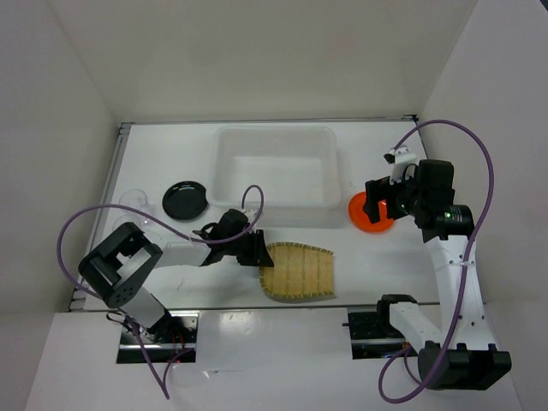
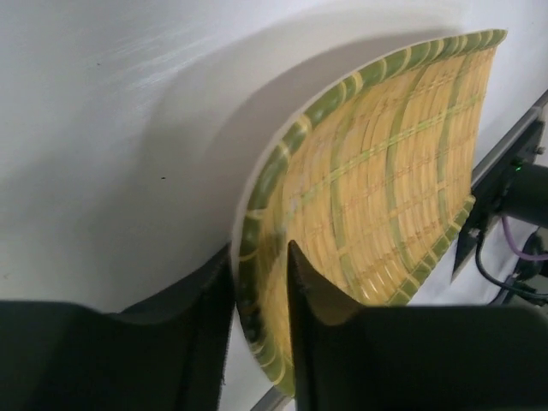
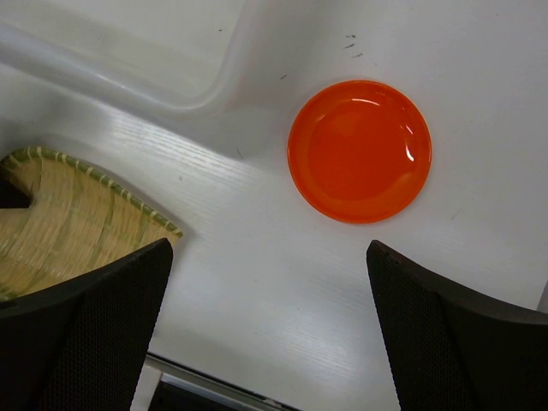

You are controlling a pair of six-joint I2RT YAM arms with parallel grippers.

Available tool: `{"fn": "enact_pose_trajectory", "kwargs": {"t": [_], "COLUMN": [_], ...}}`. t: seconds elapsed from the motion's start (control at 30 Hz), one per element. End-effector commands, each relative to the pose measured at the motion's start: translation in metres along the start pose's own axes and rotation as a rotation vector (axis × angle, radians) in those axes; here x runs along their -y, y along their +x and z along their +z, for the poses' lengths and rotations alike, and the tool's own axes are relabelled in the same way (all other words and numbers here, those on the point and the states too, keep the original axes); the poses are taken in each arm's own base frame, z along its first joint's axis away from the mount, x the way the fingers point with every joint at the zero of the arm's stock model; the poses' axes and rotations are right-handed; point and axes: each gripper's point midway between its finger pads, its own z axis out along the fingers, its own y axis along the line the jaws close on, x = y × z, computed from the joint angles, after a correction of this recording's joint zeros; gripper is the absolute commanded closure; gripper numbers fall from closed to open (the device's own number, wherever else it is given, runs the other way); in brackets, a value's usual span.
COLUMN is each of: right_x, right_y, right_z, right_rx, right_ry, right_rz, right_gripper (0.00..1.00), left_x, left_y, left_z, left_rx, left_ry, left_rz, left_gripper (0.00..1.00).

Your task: Place the mixed dishes into the plastic bin

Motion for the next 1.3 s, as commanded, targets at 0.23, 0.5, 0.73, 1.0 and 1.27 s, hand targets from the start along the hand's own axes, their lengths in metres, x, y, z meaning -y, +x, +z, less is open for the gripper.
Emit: {"fn": "enact_pose_trajectory", "kwargs": {"t": [0.23,0.5,0.73,1.0,1.27], "right_x": [0.004,0.004,0.007,0.014,0.012], "right_y": [-0.008,-0.011,-0.010,-0.014,-0.017], "right_z": [-0.003,-0.003,-0.004,-0.012,-0.020], "right_rx": [0.042,0.051,0.066,0.094,0.135], "right_ry": [0.021,0.023,0.050,0.103,0.112], "right_rz": [-0.003,-0.005,0.018,0.034,0.032], "right_gripper": [0.01,0.01,0.01,0.01,0.01], "left_x": [-0.017,0.069,0.142,0.191,0.091], "left_y": [0.018,-0.033,-0.090,-0.201,-0.313], "left_z": [0.005,-0.047,-0.127,-0.169,-0.139], "left_rx": [-0.086,0.006,0.085,0.231,0.260], "left_ry": [-0.054,0.067,0.132,0.108,-0.055], "left_rz": [0.013,0.092,0.116,0.195,0.128], "left_gripper": [1.00,1.00,1.00,1.00,1.00]}}
